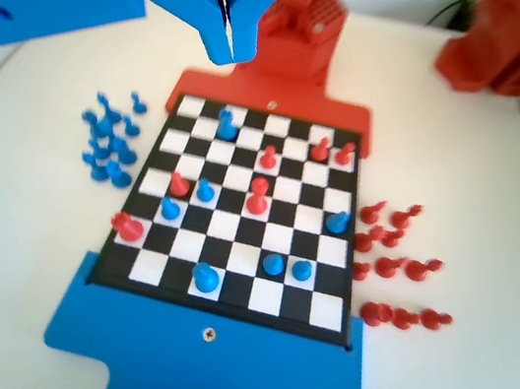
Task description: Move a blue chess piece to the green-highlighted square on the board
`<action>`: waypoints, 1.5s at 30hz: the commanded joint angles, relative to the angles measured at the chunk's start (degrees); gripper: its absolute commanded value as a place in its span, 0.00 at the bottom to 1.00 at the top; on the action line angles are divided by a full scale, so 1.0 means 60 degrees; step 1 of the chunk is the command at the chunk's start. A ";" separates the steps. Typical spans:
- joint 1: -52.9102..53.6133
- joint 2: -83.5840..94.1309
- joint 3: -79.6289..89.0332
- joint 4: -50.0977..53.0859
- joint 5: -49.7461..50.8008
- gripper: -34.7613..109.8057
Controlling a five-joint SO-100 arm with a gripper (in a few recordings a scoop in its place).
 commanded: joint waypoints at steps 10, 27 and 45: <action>0.1216 0.2197 -0.0937 0.0249 0.0981 0.25; 0.0483 0.5171 0.1304 0.0659 0.1934 0.25; -0.0029 0.6841 0.2432 -0.0220 0.2109 0.25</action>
